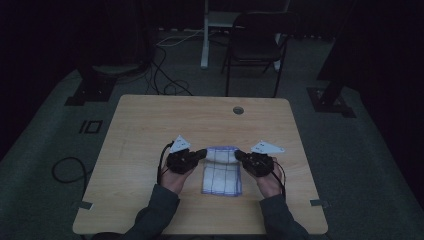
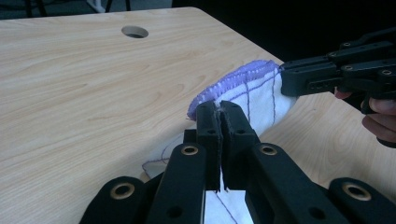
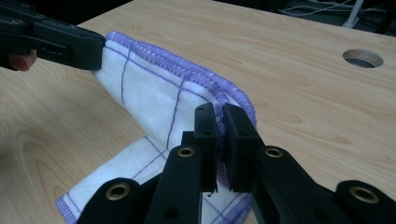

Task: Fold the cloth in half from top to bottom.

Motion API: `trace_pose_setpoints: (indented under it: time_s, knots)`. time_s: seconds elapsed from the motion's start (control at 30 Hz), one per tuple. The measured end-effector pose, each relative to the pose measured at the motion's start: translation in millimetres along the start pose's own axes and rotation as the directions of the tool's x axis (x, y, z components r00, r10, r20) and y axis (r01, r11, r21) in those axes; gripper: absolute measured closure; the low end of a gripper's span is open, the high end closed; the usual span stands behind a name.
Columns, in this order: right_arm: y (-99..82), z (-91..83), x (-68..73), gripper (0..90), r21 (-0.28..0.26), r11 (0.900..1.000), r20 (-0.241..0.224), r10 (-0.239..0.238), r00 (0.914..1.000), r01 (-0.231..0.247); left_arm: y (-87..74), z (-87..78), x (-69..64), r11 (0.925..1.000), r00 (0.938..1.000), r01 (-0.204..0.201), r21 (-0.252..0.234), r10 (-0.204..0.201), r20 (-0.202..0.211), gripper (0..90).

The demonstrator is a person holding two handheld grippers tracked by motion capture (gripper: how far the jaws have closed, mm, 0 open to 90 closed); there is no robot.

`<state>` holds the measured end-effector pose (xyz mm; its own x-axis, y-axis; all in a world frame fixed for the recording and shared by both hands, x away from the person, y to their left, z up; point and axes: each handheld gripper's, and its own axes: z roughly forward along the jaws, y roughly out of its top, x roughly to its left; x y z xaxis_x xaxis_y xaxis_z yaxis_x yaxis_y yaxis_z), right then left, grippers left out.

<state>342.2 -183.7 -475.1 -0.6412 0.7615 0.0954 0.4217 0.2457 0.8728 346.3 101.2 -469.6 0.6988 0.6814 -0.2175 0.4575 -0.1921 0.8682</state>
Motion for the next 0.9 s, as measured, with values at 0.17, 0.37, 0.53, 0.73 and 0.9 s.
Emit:
trace_pose_setpoints:
  time_s: [0.17,0.37,0.53,0.73,0.9]
  knots:
    - [-3.0,-1.5,2.1,85.5,0.005,1.0000,-0.004,0.003,1.0000,-0.003,-2.5,-1.5,-1.7,1.0000,1.0000,0.001,0.003,-0.001,0.004,88.1]
    - [-6.2,-3.5,4.7,85.6,0.005,1.0000,-0.006,0.004,1.0000,-0.004,-6.2,-3.0,-3.6,1.0000,1.0000,-0.002,0.007,0.002,0.006,88.1]
    - [-9.4,-4.1,7.4,85.5,0.009,0.9999,-0.012,0.008,0.9999,-0.008,-10.9,-4.8,-4.4,0.9999,1.0000,0.000,0.013,0.000,0.008,88.0]
    - [-13.7,-4.8,10.1,85.5,0.016,0.9998,-0.017,0.010,0.9998,-0.010,-16.5,-6.6,-5.9,0.9999,0.9999,0.009,0.013,-0.009,0.013,88.0]
    - [-17.0,-4.9,11.9,85.5,0.021,0.9997,-0.018,0.011,0.9998,-0.010,-21.4,-7.5,-7.9,0.9997,0.9997,0.019,0.015,-0.019,0.016,88.0]
